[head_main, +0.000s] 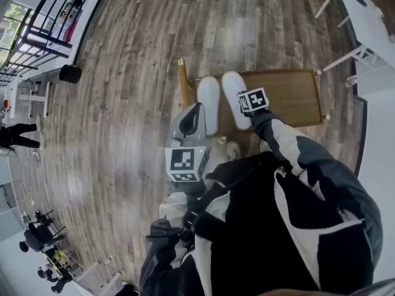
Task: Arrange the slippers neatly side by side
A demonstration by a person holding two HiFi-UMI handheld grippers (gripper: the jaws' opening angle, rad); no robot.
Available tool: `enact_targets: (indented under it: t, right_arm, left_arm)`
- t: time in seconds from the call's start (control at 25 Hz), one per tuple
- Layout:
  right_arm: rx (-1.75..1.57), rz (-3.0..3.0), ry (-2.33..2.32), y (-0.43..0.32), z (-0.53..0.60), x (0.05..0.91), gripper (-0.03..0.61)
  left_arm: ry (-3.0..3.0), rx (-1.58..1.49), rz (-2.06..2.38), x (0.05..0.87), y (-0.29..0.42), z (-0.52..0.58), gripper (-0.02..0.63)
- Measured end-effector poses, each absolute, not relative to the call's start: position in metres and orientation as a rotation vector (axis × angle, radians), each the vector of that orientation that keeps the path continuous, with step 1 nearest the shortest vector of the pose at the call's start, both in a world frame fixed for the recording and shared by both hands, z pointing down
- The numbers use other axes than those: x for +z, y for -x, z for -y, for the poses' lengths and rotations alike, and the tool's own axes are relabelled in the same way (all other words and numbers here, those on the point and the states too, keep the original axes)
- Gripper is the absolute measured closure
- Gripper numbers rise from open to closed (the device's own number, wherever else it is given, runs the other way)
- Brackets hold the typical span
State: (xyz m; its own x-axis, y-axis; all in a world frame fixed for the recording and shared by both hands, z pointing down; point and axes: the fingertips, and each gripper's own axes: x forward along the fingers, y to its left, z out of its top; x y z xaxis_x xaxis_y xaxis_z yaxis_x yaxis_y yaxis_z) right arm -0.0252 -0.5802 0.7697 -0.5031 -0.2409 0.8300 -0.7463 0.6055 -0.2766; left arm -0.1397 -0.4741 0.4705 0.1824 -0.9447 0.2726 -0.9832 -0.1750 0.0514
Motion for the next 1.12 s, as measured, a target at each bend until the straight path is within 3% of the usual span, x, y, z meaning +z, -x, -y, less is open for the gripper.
enact_targets:
  t: [0.6,0.76,0.88,1.12]
  right_arm:
    - [0.783,2.019,-0.739,0.055,0.580,0.787,0.543]
    - [0.781,2.017,-0.705,0.063,0.573,0.788,0.436]
    - [0.778,2.024,-0.702,0.063,0.572,0.787,0.413]
    - [0.769,2.104,-0.714,0.062,0.576,0.755,0.429]
  left_arm:
    - [-2.223,0.315,1.859,0.480,0.151,0.461,0.594]
    - [-2.227,0.322,1.853,0.479,0.156,0.459,0.594]
    - [-2.234,0.318,1.850,0.479,0.154,0.458,0.594]
    - [-2.281,0.295,1.814,0.475,0.147,0.466,0.594]
